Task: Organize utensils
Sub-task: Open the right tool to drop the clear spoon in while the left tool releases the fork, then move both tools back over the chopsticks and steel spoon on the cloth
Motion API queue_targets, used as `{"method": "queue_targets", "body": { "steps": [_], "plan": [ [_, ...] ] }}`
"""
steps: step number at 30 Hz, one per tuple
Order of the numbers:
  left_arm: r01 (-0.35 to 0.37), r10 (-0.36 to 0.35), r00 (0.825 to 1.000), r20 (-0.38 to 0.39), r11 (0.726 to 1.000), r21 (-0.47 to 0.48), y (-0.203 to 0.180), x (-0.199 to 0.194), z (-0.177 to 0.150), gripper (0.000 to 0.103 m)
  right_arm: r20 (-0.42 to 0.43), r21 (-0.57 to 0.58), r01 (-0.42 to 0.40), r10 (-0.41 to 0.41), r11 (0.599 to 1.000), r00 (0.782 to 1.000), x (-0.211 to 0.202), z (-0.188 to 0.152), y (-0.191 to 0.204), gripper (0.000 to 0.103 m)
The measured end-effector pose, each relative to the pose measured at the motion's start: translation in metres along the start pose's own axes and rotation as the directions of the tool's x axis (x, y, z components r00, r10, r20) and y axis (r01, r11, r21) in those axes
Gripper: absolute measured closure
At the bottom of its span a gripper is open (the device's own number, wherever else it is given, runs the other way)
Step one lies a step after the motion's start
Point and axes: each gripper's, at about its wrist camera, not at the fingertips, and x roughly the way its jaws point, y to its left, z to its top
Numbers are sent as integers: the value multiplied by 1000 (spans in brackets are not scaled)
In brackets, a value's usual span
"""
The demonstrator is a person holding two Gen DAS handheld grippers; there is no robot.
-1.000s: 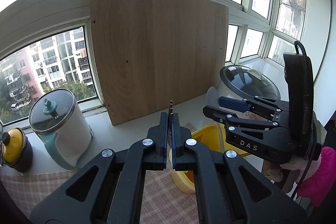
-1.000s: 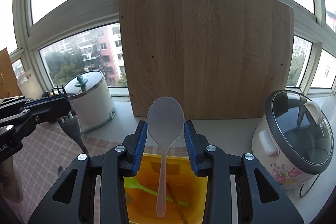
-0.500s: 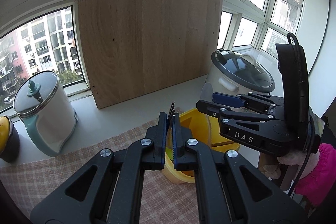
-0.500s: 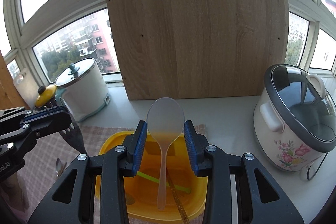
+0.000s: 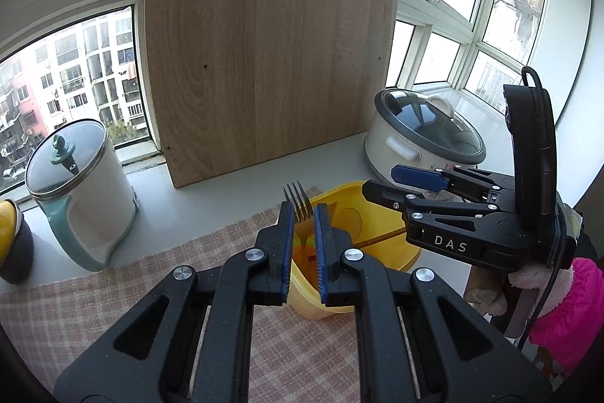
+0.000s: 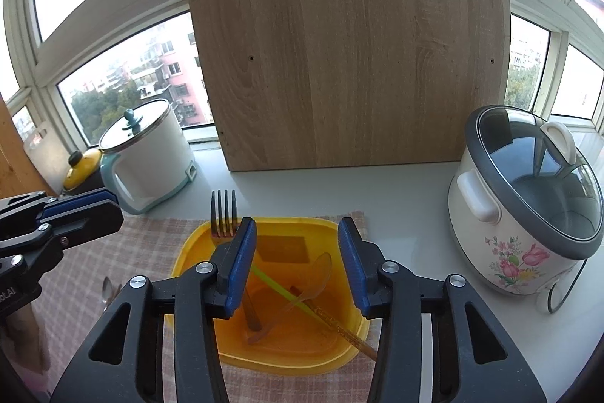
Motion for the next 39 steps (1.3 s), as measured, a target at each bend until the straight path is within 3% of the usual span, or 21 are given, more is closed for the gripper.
{"method": "queue_targets", "body": {
  "steps": [11,27,28,30,31,32,39],
  "plan": [
    [-21,21,1000,14,1000,-16,10,-31,-17,95,13,-7,-9,9,1000,1000,-21,-7,15,60],
    [-64,65,998,18,997,-35,38,-80,-56,94,1,-28,-54,54,998,999,-46,-32,65,56],
    [-68,68,998,14,997,-43,43,-82,-59,92,2,-31,-55,55,998,999,-47,-34,69,49],
    [-75,75,997,7,995,-58,54,-87,-67,77,3,-39,-56,56,998,998,-48,-37,77,42],
    [-80,80,997,6,995,-63,59,-90,-71,67,0,-43,-59,59,997,998,-48,-38,81,42],
    [-89,90,996,6,994,-68,65,-93,-76,63,-6,-48,-64,63,997,998,-47,-40,85,42],
    [-167,160,985,-63,977,-134,116,-106,-113,63,-59,-62,-122,119,991,991,-37,-55,111,39]
  ]
}}
